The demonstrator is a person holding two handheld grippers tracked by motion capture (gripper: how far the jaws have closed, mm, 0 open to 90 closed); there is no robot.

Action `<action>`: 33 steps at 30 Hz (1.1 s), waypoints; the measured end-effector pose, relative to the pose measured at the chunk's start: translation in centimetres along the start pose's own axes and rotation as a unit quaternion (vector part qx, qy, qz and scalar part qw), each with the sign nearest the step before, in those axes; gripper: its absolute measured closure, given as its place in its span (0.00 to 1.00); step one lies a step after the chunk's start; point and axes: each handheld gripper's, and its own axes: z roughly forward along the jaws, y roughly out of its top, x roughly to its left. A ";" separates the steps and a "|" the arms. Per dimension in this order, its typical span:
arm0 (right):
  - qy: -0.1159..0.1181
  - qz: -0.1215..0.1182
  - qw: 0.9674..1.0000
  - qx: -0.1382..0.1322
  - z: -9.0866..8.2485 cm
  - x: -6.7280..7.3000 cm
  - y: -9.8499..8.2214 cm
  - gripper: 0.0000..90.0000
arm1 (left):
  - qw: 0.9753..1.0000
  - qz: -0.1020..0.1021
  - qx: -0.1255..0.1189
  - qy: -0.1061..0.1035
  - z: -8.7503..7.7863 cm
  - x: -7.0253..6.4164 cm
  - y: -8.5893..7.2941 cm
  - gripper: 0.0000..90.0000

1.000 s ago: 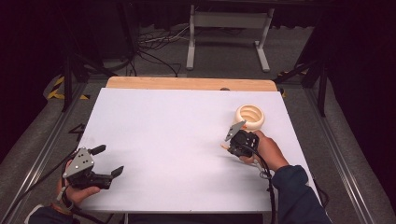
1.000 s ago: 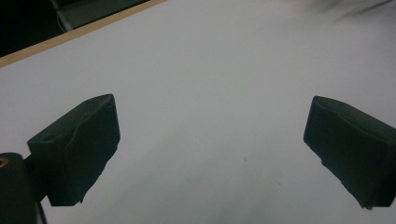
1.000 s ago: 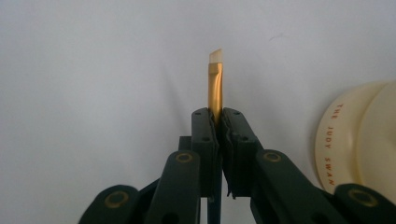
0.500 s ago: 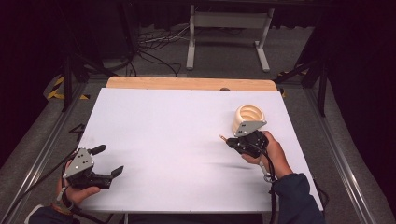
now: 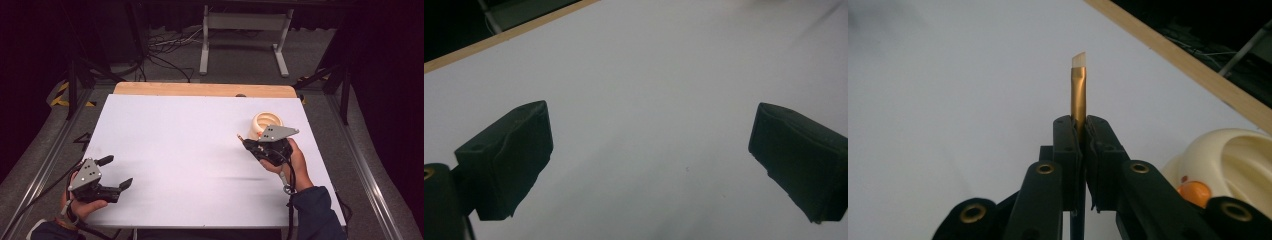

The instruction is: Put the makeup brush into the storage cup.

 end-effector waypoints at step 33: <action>-0.058 0.040 0.989 -0.131 -2.4 -1.6 2.6 0.94 | 1.000 0.003 -0.002 -0.004 0.1 -0.1 0.1 0.05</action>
